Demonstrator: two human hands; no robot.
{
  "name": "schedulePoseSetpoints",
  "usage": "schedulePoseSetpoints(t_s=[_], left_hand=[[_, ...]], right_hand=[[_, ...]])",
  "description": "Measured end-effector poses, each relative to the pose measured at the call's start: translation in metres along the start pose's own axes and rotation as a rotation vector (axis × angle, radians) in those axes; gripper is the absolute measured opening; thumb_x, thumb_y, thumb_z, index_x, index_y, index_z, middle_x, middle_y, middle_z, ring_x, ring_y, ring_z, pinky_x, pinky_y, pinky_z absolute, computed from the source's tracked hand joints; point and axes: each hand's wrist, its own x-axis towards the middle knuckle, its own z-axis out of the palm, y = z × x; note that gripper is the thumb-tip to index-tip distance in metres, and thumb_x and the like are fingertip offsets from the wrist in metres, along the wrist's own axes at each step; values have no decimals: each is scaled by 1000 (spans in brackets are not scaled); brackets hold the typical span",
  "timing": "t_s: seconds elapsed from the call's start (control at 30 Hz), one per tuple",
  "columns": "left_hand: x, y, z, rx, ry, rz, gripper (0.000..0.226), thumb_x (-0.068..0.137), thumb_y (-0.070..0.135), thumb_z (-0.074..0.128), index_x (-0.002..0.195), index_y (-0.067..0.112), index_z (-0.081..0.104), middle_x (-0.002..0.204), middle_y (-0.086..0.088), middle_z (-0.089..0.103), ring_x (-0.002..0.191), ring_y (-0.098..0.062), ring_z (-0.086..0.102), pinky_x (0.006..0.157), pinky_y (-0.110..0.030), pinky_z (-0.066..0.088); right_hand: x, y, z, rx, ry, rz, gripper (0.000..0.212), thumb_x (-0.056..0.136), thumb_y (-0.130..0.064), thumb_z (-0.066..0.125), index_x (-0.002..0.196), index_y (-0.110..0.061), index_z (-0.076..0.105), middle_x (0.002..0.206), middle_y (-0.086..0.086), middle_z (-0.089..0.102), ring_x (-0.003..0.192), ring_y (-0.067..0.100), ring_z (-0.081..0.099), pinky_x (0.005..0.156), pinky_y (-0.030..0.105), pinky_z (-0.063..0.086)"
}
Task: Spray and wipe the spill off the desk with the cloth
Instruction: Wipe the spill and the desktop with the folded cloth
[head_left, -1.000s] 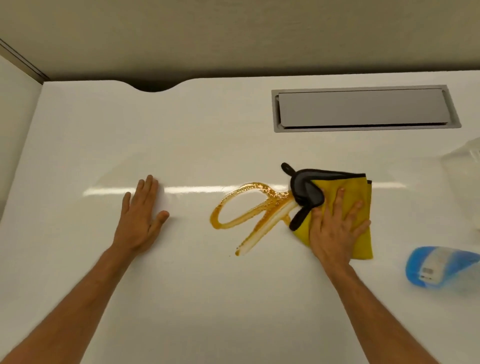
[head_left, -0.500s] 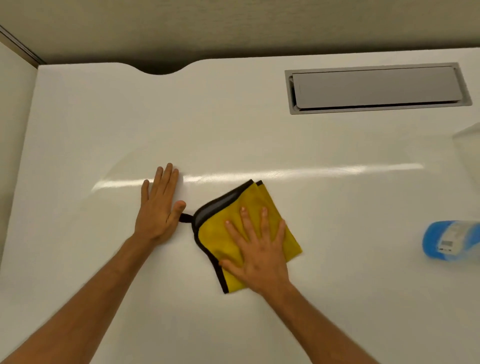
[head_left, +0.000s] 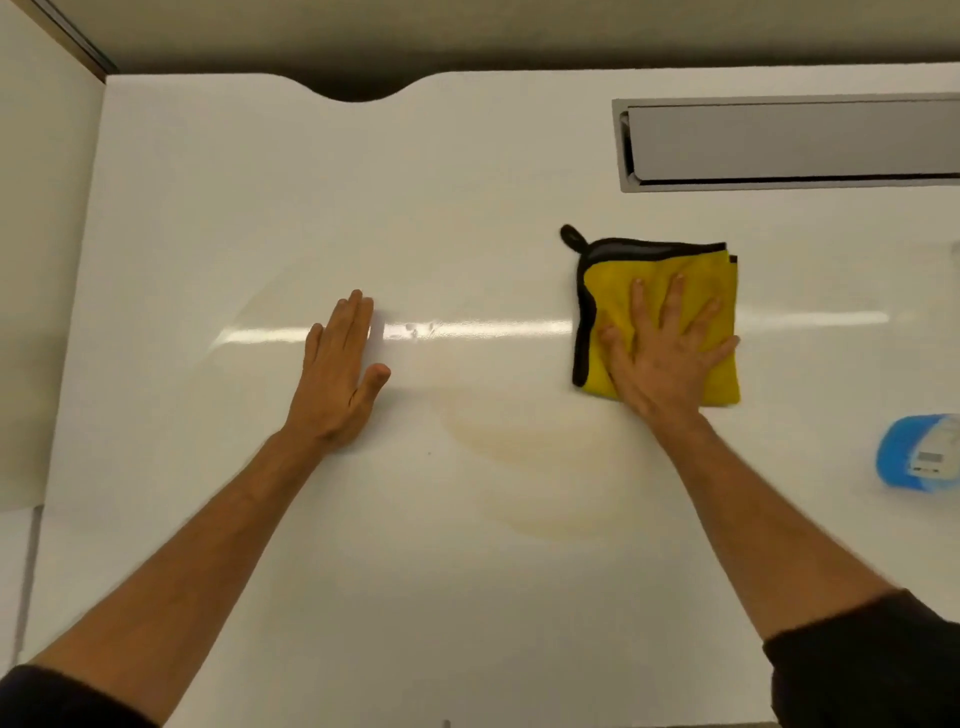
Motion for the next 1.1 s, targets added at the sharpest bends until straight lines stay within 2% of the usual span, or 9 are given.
schedulePoseSetpoints(t_s=[0.1, 0.23, 0.33, 0.43, 0.57, 0.67, 0.77, 0.93, 1.1], left_hand=[[-6, -5, -1, 11, 20, 4, 87, 95, 71, 11, 161, 15, 7, 171, -3, 5, 157, -17, -1, 125, -43, -3], [-15, -10, -2, -22, 43, -48, 89, 94, 72, 11, 161, 14, 6, 170, -5, 7, 157, -19, 1, 125, -42, -5], [-25, -14, -3, 1, 46, -60, 84, 97, 68, 12, 161, 16, 6, 170, -4, 7, 157, -19, 1, 125, -45, -5], [-33, -12, 0, 68, 23, -31, 80, 98, 65, 12, 162, 18, 5, 171, -2, 4, 157, -17, -3, 125, -46, -5], [-35, -3, 5, 96, -23, -16, 82, 98, 67, 13, 162, 16, 6, 171, 0, 2, 157, -15, -5, 125, -45, -3], [-34, 2, 6, 103, -24, -25, 84, 97, 67, 12, 161, 13, 6, 171, -2, 3, 157, -16, -4, 126, -44, -2], [-34, 2, 9, 123, -14, -27, 86, 97, 68, 11, 161, 12, 7, 171, -3, 3, 157, -17, -4, 126, -44, 0], [-32, -2, 12, 105, 7, -22, 85, 96, 69, 11, 161, 13, 7, 171, -3, 2, 157, -17, -5, 126, -42, -1], [-32, -4, 15, 88, 33, -17, 84, 97, 68, 10, 161, 15, 6, 171, -3, 2, 157, -15, -5, 126, -39, -1]], right_hand=[[-15, -75, 20, -54, 5, -197, 95, 77, -93, 19, 157, -42, 11, 169, 8, 5, 149, 54, -4, 104, 85, -3], [-80, -149, 56, -95, 1, -458, 106, 68, -97, 29, 157, -39, 19, 169, 10, 9, 149, 54, -4, 103, 84, -2], [-137, -156, 80, -82, -25, -659, 102, 71, -94, 34, 156, -39, 22, 169, 10, 10, 150, 52, -4, 103, 84, 2], [-182, -114, 91, -91, -47, -773, 103, 71, -92, 38, 157, -40, 18, 169, 7, 9, 151, 51, -2, 102, 84, 5], [-200, -6, 76, -172, -85, -671, 101, 71, -93, 38, 156, -42, 23, 168, 4, 16, 151, 49, 4, 104, 83, 8], [-182, 83, 44, -246, -139, -404, 101, 72, -93, 28, 156, -36, 27, 168, 7, 13, 151, 49, 4, 104, 82, 12], [-137, 137, 11, -223, -150, -149, 102, 75, -93, 16, 158, -34, 20, 170, 6, 7, 151, 48, 1, 104, 83, 15], [-33, 89, -6, -81, -11, 42, 102, 73, -97, 15, 157, -41, 6, 170, 4, -1, 150, 50, -3, 106, 83, 7], [-26, -32, 25, -118, 68, -233, 99, 75, -93, 26, 157, -38, 19, 168, 11, 13, 149, 54, 5, 108, 81, 6]])
